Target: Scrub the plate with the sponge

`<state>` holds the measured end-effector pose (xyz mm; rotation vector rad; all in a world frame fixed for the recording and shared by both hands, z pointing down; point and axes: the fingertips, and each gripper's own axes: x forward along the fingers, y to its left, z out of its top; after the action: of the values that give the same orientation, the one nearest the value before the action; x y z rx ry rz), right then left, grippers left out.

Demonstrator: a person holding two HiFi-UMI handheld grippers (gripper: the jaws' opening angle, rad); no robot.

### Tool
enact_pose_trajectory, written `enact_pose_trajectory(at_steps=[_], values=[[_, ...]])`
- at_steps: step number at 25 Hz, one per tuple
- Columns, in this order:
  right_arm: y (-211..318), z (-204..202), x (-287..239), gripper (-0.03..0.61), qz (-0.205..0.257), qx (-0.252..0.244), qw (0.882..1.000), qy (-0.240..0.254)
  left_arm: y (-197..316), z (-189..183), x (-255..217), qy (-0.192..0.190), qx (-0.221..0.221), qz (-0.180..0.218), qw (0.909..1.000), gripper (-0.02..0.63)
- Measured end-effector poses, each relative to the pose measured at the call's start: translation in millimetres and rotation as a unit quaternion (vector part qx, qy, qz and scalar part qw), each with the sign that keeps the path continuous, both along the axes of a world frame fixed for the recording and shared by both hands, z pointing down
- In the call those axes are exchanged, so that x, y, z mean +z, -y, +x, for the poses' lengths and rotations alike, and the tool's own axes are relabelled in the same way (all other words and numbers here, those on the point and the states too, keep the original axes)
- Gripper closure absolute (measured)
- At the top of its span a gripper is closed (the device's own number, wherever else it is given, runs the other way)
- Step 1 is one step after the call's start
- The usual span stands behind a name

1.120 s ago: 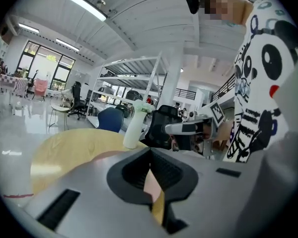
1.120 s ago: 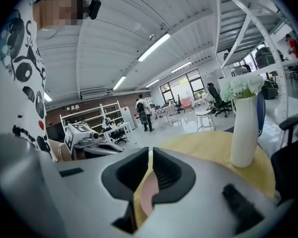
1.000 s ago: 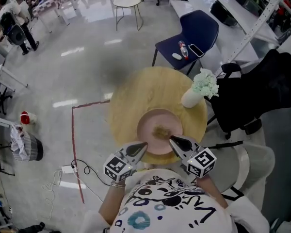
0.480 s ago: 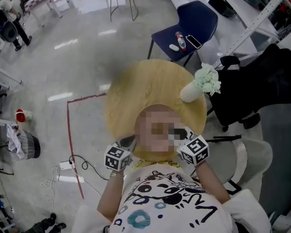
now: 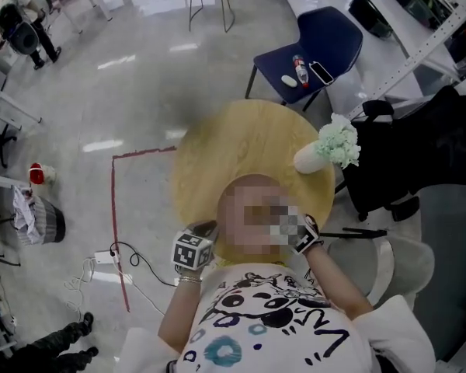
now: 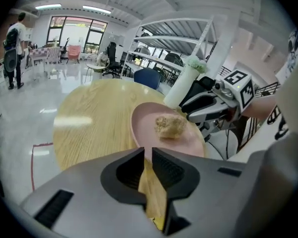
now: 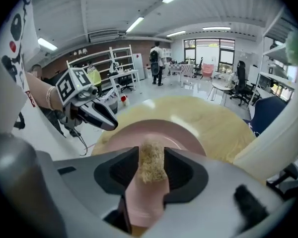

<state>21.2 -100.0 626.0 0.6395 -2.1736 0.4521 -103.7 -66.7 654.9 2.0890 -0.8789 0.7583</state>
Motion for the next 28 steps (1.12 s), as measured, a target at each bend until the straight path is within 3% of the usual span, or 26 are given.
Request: enact_pose_trajectory(at_steps=[3, 5, 11, 19, 23, 28], values=[[4.4, -2.9, 15.4, 0.422, -0.004, -0.034, 0.999, -0.040, 0.1, 11.8, 6.1, -0.016, 0.002, -0.031, 0.9994, 0.497], [6.9, -4.9, 24.6, 0.419, -0.004, -0.055, 0.997, -0.061, 2.0, 14.4, 9.4, -0.013, -0.004, -0.039, 0.9991, 0.489], [12.4, -11.7, 41.1, 0.419, -0.009, -0.095, 0.991, -0.094, 8.6, 11.8, 22.3, 0.004, -0.016, -0.064, 0.9978, 0.515], [13.5, -31.5, 39.6, 0.424, 0.023, -0.139, 0.986, -0.093, 9.6, 9.8, 23.3, -0.028, -0.029, -0.089, 0.9953, 0.533], [10.5, -66.0, 38.6, 0.456, 0.056, -0.201, 0.973, -0.097, 10.3, 9.2, 24.3, -0.021, -0.020, -0.096, 0.9949, 0.534], [22.1, -88.9, 37.6, 0.477, 0.093, -0.252, 0.954, -0.136, 11.5, 3.6, 28.9, 0.004, -0.031, -0.091, 0.9954, 0.538]])
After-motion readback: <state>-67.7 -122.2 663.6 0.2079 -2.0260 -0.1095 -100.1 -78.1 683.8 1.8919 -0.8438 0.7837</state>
